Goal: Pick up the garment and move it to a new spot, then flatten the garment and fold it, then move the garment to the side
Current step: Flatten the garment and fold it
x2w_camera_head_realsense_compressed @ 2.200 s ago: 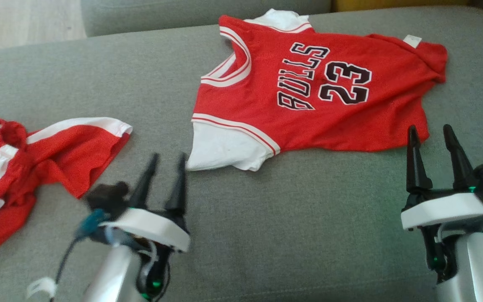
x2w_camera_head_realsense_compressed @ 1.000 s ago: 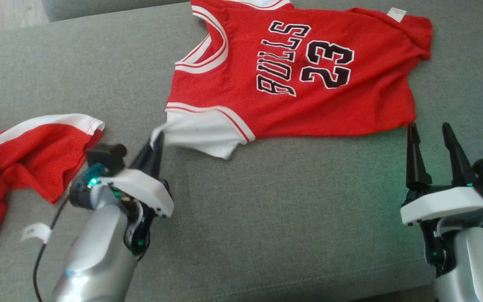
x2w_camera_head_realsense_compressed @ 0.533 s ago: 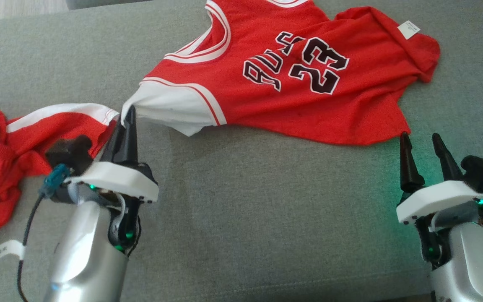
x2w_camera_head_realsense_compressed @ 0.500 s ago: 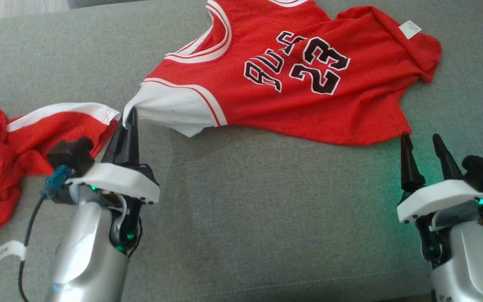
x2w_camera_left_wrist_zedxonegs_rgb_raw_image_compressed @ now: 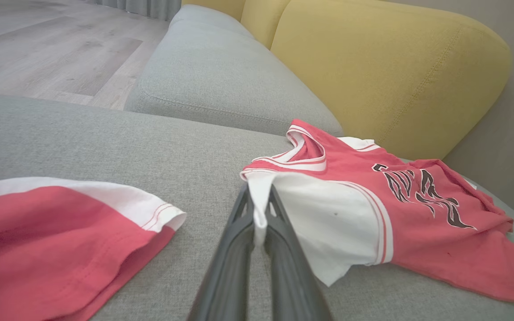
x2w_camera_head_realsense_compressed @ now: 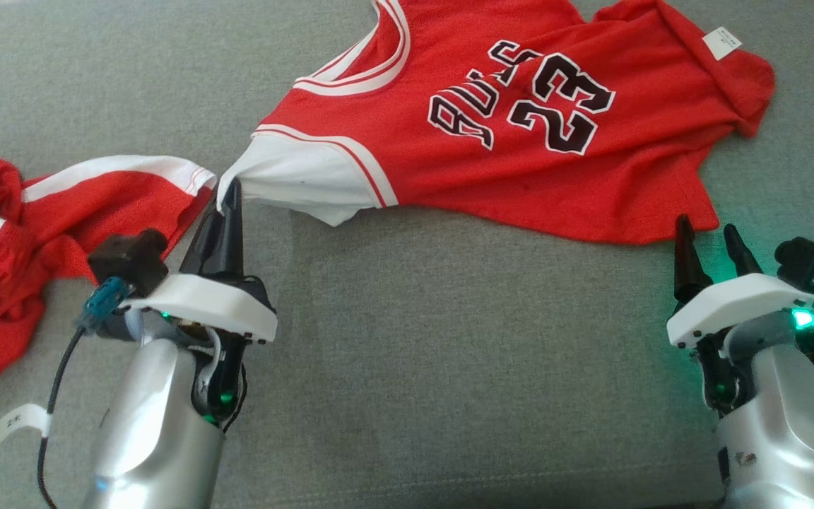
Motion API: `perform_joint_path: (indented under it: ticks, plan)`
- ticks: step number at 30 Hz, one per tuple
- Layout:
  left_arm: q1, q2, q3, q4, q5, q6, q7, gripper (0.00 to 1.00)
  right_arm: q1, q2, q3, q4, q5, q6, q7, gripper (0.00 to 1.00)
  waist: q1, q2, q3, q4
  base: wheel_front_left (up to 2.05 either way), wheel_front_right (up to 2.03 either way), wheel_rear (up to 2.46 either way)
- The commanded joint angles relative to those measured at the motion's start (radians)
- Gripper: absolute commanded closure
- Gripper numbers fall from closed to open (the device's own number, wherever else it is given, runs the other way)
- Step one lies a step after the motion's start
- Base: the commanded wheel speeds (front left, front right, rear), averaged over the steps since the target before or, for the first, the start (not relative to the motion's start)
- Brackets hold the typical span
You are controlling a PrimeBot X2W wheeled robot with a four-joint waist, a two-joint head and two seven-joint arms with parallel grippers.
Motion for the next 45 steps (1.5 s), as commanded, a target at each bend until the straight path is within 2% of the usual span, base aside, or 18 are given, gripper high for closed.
perform_joint_path:
  ticks: [1, 6, 7, 8, 13, 18, 25, 30, 33, 36, 41, 45]
  plan:
    - [-0.029, 0.012, 0.035, -0.033, 0.012, -0.009, -0.012, 1.00, -0.038, -0.002, 0.015, -0.006, 0.003, 0.003, -0.016, 0.00, 0.0000, 0.0000, 0.003, 0.004, 0.00, 0.00, 0.00]
    - [-0.033, 0.009, 0.037, -0.029, 0.016, -0.012, -0.012, 1.00, -0.071, -0.002, 0.025, 0.060, 0.016, 0.003, -0.035, 0.00, 0.0000, 0.0000, 0.008, 0.008, 0.00, 0.00, 0.00]
    - [-0.033, 0.009, 0.037, -0.028, 0.017, -0.013, -0.012, 1.00, -0.077, -0.002, 0.031, 0.070, 0.013, 0.003, -0.040, 0.54, 0.0000, 0.0000, 0.008, 0.009, 0.00, 0.00, 0.00]
    - [-0.034, 0.009, 0.037, -0.027, 0.018, -0.013, -0.012, 1.00, -0.081, -0.002, 0.036, 0.077, 0.005, 0.003, -0.048, 1.00, 0.0000, 0.0000, 0.008, 0.009, 0.00, 0.00, 0.00]
    - [-0.032, 0.008, 0.047, -0.029, 0.020, -0.014, -0.012, 1.00, -0.090, -0.002, 0.039, 0.075, -0.037, 0.003, -0.085, 1.00, 0.0000, 0.0000, -0.003, 0.008, 0.00, 0.00, 0.00]
    - [-0.024, 0.008, 0.079, -0.053, 0.000, -0.019, -0.012, 1.00, -0.080, -0.002, 0.042, -0.010, -0.140, 0.003, -0.110, 1.00, 0.0000, 0.0000, -0.038, -0.005, 0.00, 0.00, 0.00]
    - [-0.057, 0.007, 0.105, -0.158, -0.118, -0.033, -0.011, 1.00, -0.100, -0.019, 0.039, -0.312, -0.193, 0.003, -0.025, 1.00, 0.0000, 0.0000, -0.131, -0.014, 0.00, 0.00, 0.00]
    - [-0.139, 0.007, 0.098, -0.282, -0.220, -0.029, 0.045, 1.00, -0.163, -0.069, 0.074, -0.512, -0.144, 0.003, 0.090, 1.00, 0.0000, 0.0000, -0.217, -0.006, 0.00, 0.00, 0.00]
    - [-0.190, 0.007, 0.100, -0.371, -0.288, 0.006, 0.082, 1.00, -0.216, -0.098, 0.094, -0.572, -0.123, 0.003, 0.150, 1.00, 0.0000, 0.0000, -0.271, -0.003, 0.00, 0.00, 0.00]
    - [-0.238, 0.007, 0.098, -0.472, -0.348, 0.058, 0.116, 1.00, -0.270, -0.122, 0.110, -0.615, -0.110, 0.003, 0.200, 1.00, 0.0000, 0.0000, -0.299, 0.004, 0.00, 0.00, 0.00]
    - [-0.277, 0.007, 0.090, -0.621, -0.404, 0.143, 0.182, 1.00, -0.326, -0.118, 0.072, -0.687, -0.099, 0.003, 0.319, 1.00, 0.0000, 0.0000, -0.328, 0.016, 0.00, 0.00, 0.00]
    - [-0.281, 0.018, 0.088, -0.700, -0.402, 0.193, 0.247, 1.00, -0.332, -0.077, 0.006, -0.762, -0.098, 0.003, 0.445, 1.00, 0.0000, 0.0000, -0.332, 0.023, 0.00, 0.00, 0.00]
